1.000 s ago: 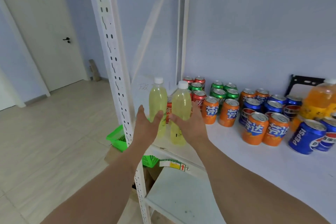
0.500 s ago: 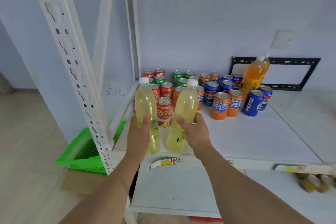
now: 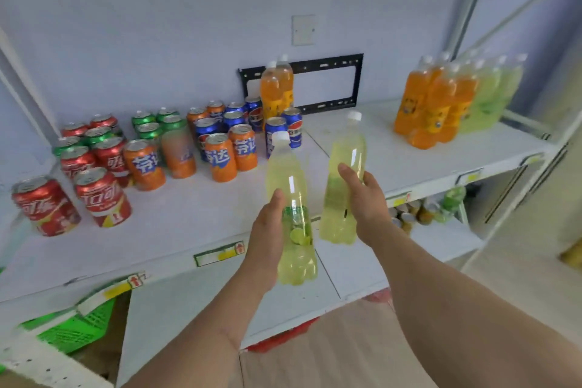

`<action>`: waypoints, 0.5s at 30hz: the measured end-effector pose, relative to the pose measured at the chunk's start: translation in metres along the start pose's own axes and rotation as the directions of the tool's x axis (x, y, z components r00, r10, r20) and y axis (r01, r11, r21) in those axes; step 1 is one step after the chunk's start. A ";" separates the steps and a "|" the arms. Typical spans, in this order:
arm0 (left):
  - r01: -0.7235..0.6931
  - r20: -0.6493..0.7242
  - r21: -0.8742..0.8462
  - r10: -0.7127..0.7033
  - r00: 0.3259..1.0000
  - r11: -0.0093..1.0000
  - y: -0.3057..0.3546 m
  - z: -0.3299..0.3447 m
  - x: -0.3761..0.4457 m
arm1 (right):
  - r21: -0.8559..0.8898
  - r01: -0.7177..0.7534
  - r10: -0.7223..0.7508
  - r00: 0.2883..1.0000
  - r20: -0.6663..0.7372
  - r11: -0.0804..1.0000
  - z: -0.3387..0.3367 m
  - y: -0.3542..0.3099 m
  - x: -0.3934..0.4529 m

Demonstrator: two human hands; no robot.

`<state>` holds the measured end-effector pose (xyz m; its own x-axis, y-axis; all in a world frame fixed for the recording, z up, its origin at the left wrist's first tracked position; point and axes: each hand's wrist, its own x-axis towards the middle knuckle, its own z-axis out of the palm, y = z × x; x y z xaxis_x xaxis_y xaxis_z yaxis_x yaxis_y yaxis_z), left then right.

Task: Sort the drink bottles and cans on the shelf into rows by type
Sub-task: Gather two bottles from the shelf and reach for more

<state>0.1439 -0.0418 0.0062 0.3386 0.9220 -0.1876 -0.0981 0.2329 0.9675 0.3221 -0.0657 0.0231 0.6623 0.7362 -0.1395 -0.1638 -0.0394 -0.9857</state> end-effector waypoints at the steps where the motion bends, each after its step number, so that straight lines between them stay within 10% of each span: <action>1: 0.006 0.025 0.001 -0.006 1.000 1.000 -0.002 0.027 0.001 | -0.006 -0.002 0.002 1.000 -0.014 1.000 -0.024 -0.003 0.009; 15: 0.082 0.223 0.034 -0.088 0.971 0.996 -0.029 0.308 0.039 | -0.124 0.015 -0.023 0.998 -0.062 0.992 -0.277 -0.056 0.132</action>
<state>0.4485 -0.1079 0.0235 0.5460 0.8058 -0.2293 -0.0377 0.2971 0.9541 0.6209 -0.1532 0.0333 0.7099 0.6937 -0.1222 -0.0620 -0.1112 -0.9919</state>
